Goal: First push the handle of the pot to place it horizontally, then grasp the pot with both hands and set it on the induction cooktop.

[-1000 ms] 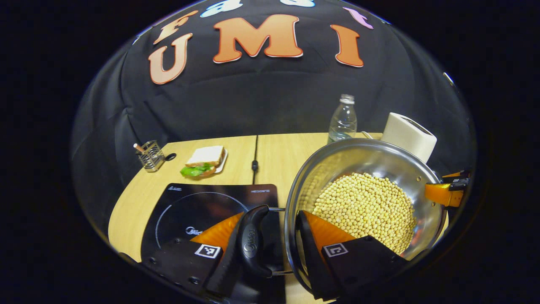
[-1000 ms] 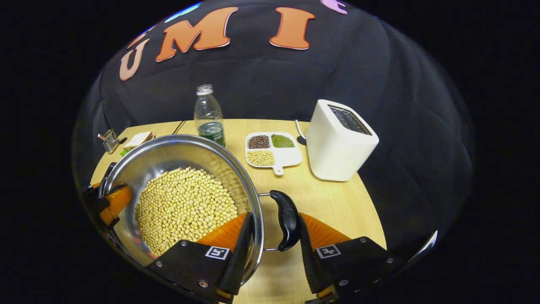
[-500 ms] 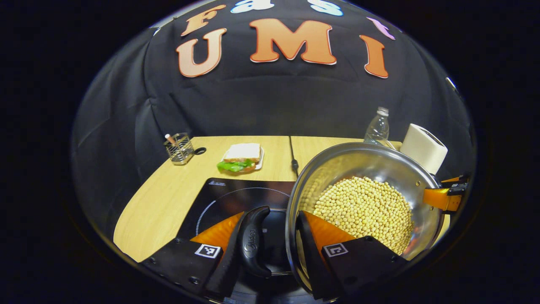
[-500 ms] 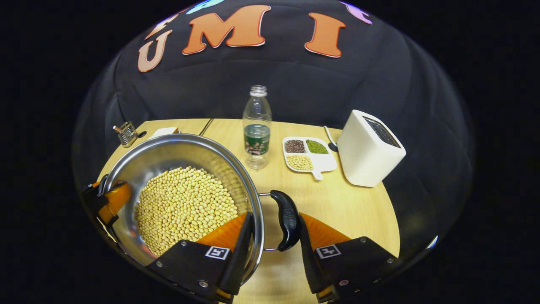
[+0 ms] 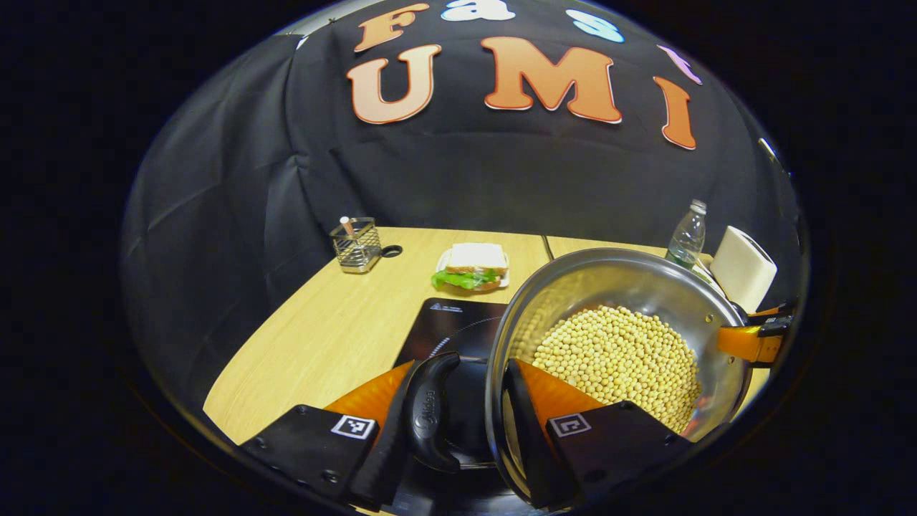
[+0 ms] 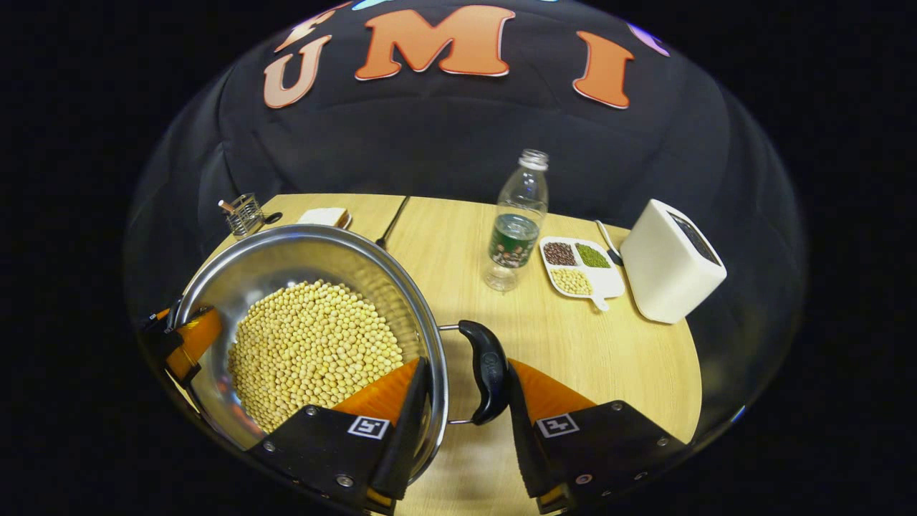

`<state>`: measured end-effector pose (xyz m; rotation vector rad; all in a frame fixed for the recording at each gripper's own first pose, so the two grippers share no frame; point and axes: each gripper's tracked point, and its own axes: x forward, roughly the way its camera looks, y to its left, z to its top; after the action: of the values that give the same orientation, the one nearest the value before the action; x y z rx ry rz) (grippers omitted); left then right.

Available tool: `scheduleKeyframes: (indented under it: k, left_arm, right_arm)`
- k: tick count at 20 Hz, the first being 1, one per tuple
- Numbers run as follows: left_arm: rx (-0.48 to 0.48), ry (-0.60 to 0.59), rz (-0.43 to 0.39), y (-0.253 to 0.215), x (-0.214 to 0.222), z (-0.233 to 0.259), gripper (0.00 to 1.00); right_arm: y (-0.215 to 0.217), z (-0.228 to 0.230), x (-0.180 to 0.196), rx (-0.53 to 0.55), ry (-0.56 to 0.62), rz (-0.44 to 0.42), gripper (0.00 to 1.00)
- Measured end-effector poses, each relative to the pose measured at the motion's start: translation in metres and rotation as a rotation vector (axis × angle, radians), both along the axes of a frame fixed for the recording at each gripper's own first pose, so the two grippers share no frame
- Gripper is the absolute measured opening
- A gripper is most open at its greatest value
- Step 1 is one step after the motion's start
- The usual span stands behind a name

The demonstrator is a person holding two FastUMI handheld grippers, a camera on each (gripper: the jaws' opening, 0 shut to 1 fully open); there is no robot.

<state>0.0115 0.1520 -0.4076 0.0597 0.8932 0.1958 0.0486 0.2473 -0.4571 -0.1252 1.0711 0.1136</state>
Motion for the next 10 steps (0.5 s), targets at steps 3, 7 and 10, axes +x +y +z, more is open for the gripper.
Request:
scheduleKeyframes:
  k: [3,7,10]
  left_arm:
    - [0.000,-0.005,0.028,0.024,-0.002,0.005,0.70]
    - [0.011,-0.010,0.041,0.045,-0.002,0.010,0.74]
    - [0.020,-0.017,0.040,0.057,0.003,0.015,0.71]
  right_arm:
    - [0.025,0.000,0.000,0.012,0.003,0.014,0.60]
    - [0.046,0.001,0.002,0.025,0.005,0.020,0.60]
    - [0.055,0.002,0.006,0.026,0.000,0.023,0.60]
